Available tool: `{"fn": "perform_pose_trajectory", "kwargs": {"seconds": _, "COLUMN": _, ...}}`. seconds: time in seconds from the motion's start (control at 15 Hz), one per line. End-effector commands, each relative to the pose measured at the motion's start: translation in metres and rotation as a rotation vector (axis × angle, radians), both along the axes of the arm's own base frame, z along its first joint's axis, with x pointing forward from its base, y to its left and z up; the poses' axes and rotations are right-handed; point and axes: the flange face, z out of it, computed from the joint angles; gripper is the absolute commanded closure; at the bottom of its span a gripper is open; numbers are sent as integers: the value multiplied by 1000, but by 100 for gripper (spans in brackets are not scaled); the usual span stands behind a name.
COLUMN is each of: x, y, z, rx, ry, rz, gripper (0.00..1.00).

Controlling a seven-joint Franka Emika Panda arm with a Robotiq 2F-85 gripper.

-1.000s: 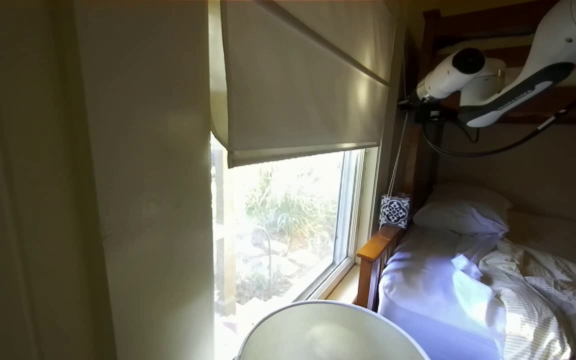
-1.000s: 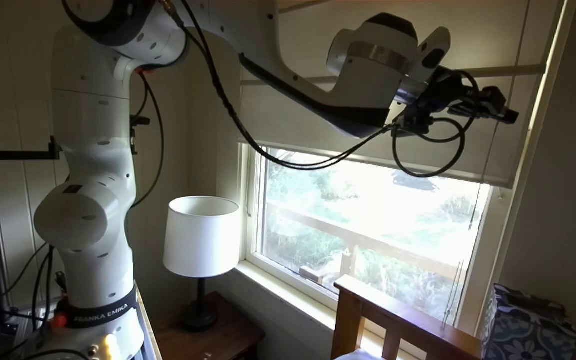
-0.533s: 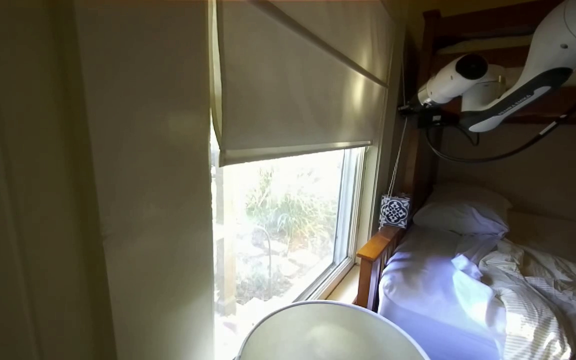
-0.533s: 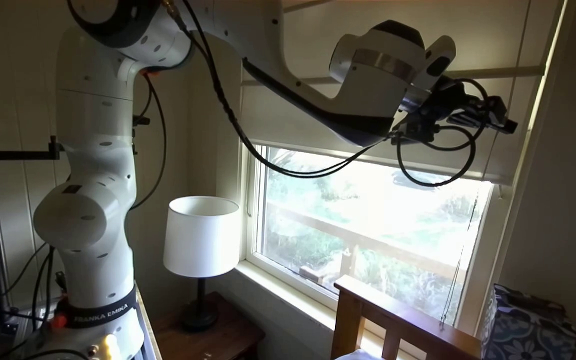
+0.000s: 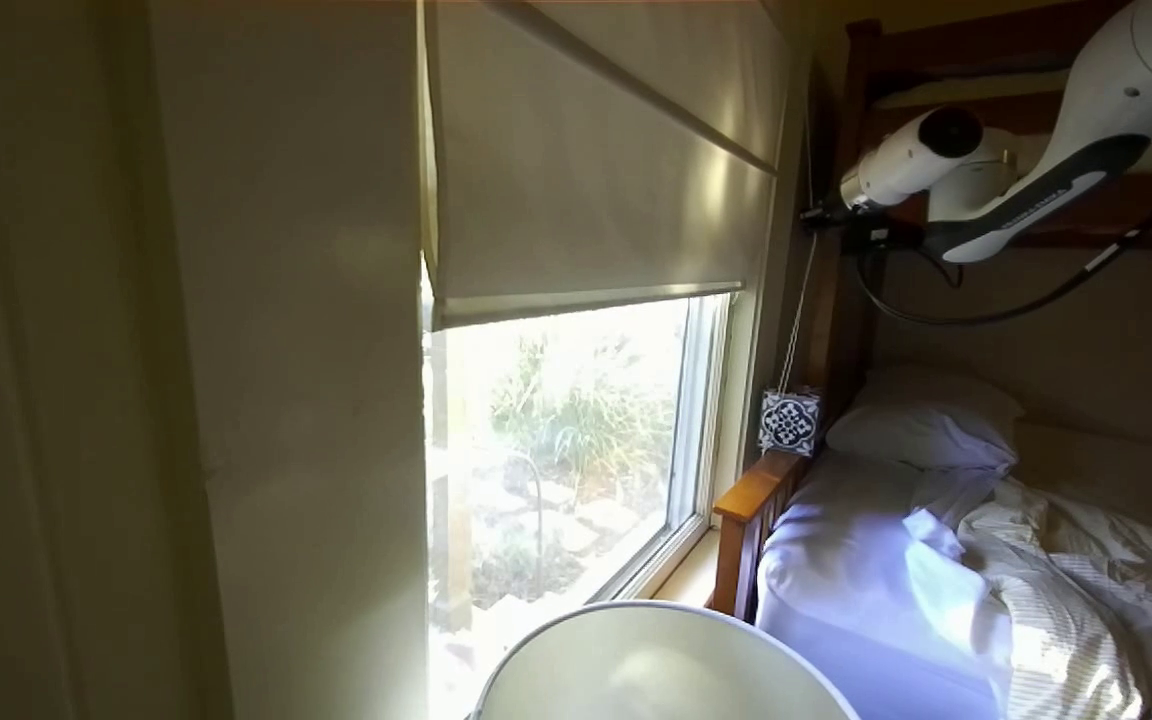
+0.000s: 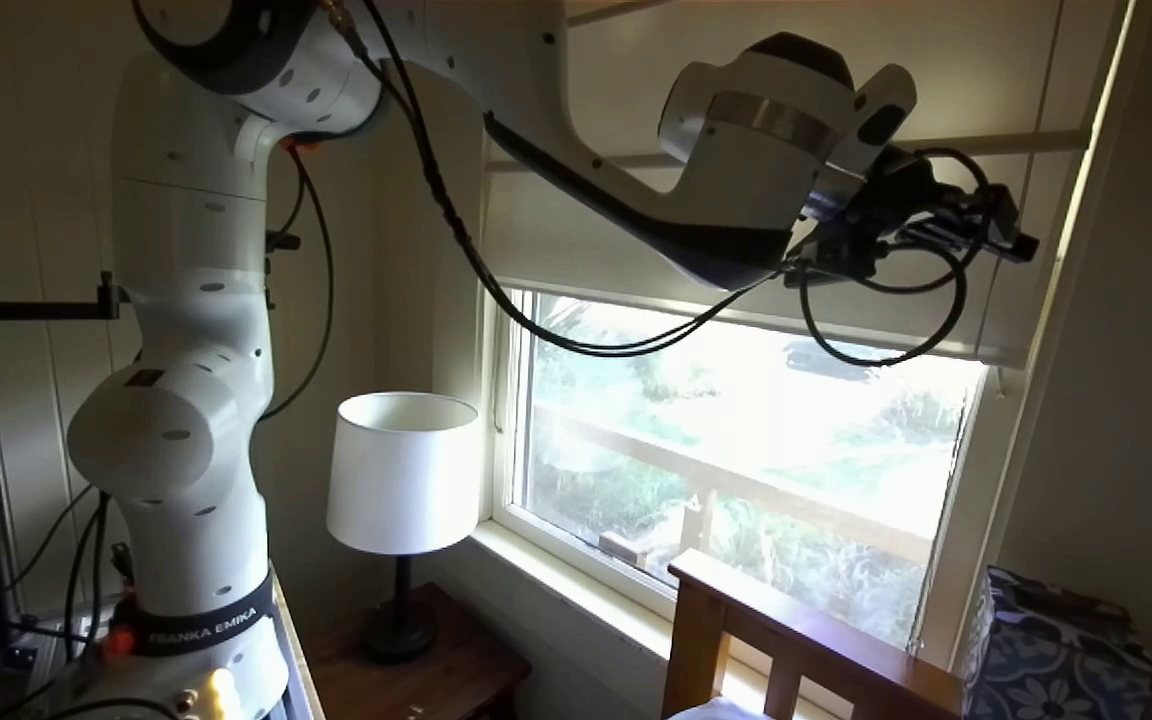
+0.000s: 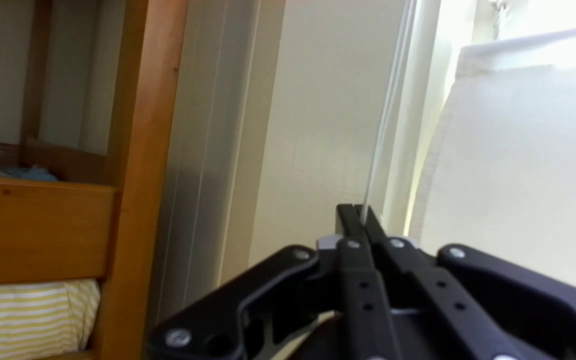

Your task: Lift up the curtain railing

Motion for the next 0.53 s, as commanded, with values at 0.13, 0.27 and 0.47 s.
{"fn": "perform_pose_trajectory", "kwargs": {"seconds": 0.13, "x": -21, "y": 42, "z": 72, "rx": -96, "ry": -81, "rz": 84, "gripper": 68}}
{"fn": "perform_pose_trajectory", "kwargs": {"seconds": 0.27, "x": -27, "y": 70, "z": 85, "rx": -146, "ry": -65, "rz": 128, "gripper": 54}}
{"fn": "perform_pose_trajectory", "kwargs": {"seconds": 0.47, "x": -32, "y": 110, "z": 61, "rx": -219, "ry": 59, "rz": 226, "gripper": 31}}
